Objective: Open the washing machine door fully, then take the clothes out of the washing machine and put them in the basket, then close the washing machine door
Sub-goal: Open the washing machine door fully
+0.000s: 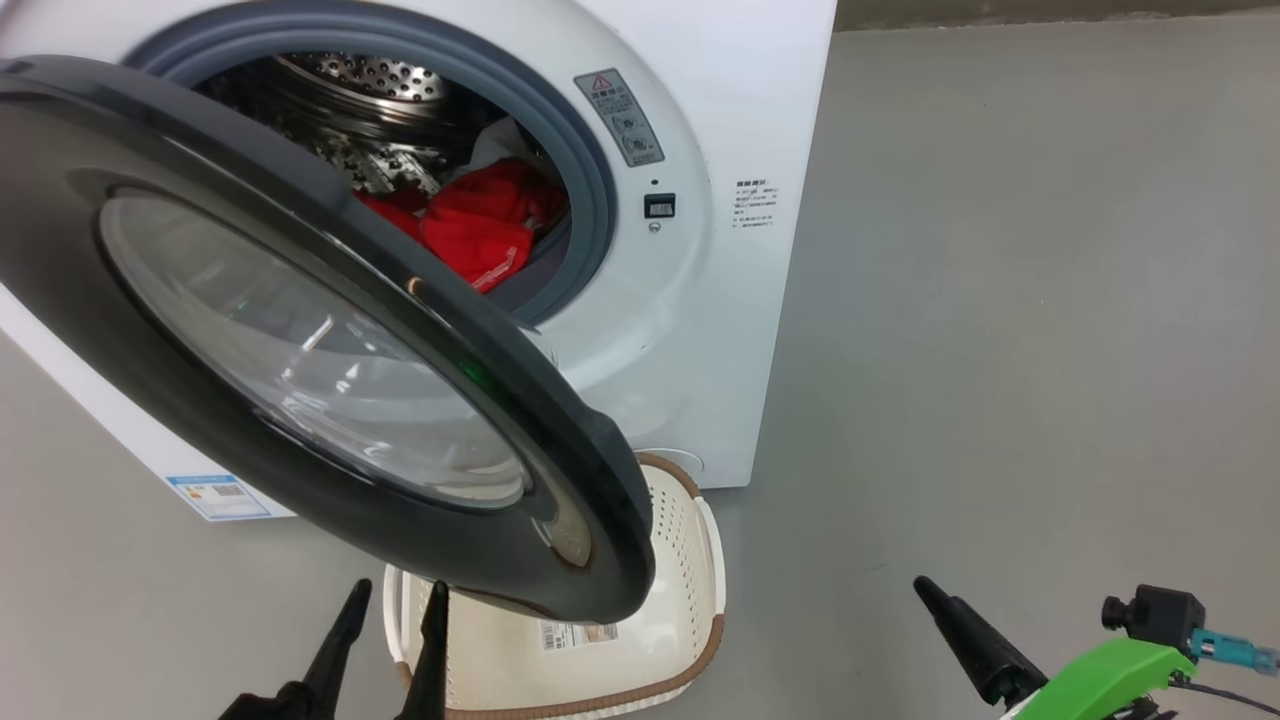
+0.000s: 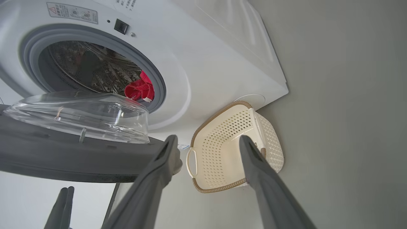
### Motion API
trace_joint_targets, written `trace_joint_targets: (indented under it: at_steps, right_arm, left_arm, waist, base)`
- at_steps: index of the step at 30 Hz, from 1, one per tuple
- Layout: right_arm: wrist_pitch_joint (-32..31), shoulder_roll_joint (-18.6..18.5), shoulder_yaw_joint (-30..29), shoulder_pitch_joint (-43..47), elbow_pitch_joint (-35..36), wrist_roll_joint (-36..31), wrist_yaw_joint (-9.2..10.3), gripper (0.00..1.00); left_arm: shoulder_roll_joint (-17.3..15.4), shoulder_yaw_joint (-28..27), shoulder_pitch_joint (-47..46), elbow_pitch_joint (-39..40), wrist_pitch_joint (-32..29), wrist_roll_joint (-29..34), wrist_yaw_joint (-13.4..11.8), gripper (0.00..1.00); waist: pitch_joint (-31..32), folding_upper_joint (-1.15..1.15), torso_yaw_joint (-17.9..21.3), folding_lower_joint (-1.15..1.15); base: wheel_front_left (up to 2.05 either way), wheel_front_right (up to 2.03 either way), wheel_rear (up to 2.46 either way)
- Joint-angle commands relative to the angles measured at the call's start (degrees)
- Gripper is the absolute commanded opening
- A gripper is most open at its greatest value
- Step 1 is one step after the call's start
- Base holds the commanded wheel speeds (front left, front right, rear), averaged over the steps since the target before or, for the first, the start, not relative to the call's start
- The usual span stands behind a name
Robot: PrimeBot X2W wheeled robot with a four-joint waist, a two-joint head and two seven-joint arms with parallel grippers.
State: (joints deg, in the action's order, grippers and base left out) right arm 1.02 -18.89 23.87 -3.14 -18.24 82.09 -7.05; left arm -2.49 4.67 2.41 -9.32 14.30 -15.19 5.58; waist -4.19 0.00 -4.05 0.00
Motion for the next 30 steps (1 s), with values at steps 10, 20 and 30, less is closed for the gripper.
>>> trace_joint_targets:
  at_steps: [10,20,30]
  right_arm:
    - [12.32,-4.87,5.62,-2.01,-1.55,-8.25,-0.44,1.00]
    - [13.96,-1.56,-5.63,-0.61,-2.56,-26.80,-0.44,1.00]
    - [13.97,5.45,-19.06,5.12,3.12,-49.18,-0.44,1.00]
  left_arm:
    - [-0.39,-2.40,-1.14,0.65,0.70,-0.25,0.05,1.00]
    - [-0.39,-2.61,-1.61,0.66,0.70,-0.33,0.03,1.00]
    - [-0.39,-2.67,-1.73,0.78,0.70,-0.23,0.15,1.00]
  waist:
    - [-0.38,0.00,0.16,0.00]
    - [-0.62,0.00,-0.14,0.00]
    - [-0.68,0.00,-0.62,0.00]
  base:
    - [0.00,0.00,0.00]
    - [0.00,0.00,0.00]
    - [0.00,0.00,0.00]
